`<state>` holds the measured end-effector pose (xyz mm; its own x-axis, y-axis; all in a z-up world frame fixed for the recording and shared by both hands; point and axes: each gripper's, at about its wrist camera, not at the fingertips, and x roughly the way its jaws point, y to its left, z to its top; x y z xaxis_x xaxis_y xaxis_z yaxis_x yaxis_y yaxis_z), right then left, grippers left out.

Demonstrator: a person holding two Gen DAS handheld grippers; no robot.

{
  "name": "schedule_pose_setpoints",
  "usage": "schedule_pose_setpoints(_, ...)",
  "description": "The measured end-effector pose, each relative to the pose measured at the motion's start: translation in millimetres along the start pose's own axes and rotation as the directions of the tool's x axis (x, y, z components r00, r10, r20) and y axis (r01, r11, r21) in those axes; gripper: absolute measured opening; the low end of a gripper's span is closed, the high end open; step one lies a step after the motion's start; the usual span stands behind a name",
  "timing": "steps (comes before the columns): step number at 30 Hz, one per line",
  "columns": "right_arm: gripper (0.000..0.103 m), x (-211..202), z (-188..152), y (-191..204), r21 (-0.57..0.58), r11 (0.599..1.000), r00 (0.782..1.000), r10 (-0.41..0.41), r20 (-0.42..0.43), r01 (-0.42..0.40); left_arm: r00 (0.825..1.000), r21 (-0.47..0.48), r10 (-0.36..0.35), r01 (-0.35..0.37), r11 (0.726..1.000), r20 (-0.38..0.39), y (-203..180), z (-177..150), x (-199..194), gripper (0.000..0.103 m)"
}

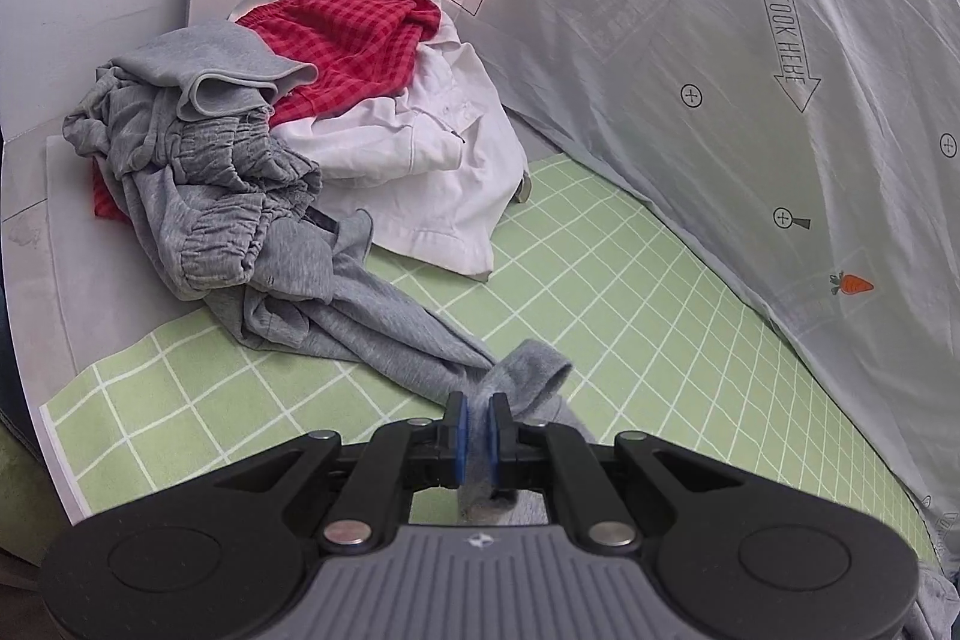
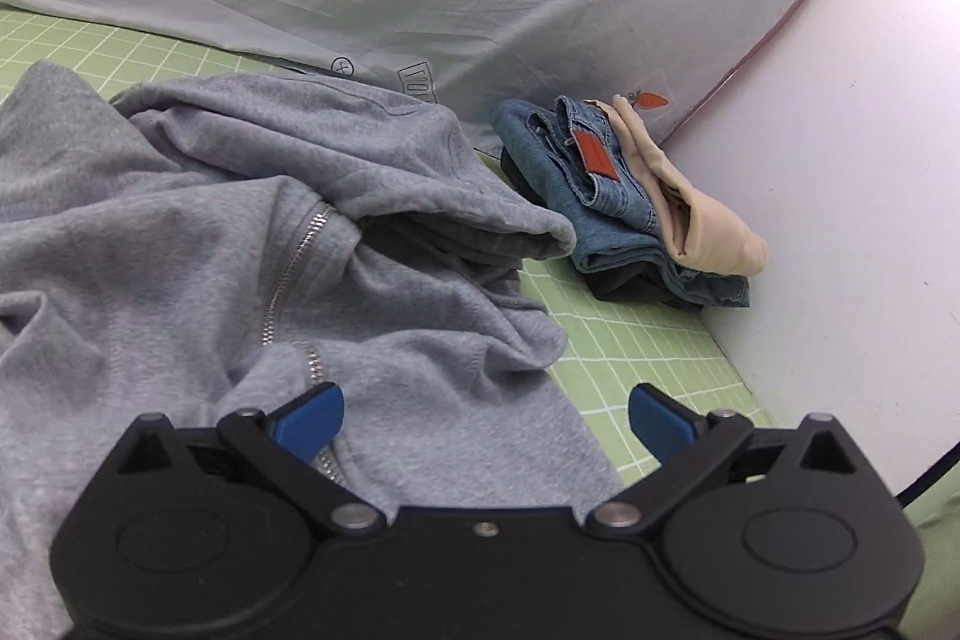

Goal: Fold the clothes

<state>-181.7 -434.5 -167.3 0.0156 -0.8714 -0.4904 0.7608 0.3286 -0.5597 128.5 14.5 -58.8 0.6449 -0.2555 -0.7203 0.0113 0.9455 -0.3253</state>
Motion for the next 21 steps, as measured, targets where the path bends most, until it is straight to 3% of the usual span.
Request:
schedule_pose_setpoints(9,0.102,-27.7,-5.9,20.8,0.009,1.0,0.998,-0.001,-0.061,0.001,0.991,0.035,0.027,-0.023,0.999,-0.128,23.6,-5.9,47.4,0.007)
schedule_pose_setpoints(13,0.102,-32.0,-8.9,25.7,0.025,0.999,0.995,0.034,-0.098,-0.032,0.988,0.055,0.064,-0.057,0.997,-0.143,36.8,-14.0,48.2,0.006)
schedule_pose_setpoints(17,0.102,-33.7,-13.7,36.8,0.032,0.998,0.99,0.056,-0.126,-0.052,0.981,0.014,0.072,-0.07,0.997,-0.178,54.6,-21.7,49.6,0.006)
schedule_pose_setpoints(19,0.102,-35.5,-14.1,39.7,0.028,0.998,0.99,0.055,-0.127,-0.052,0.981,0.017,0.084,-0.083,0.996,-0.176,59.0,-23.8,47.1,0.0)
schedule_pose_setpoints(21,0.102,-35.8,-14.7,40.0,0.044,0.997,0.988,0.071,-0.134,-0.066,0.98,0.042,0.126,-0.121,0.992,-0.154,61.6,-24.0,43.7,0.0)
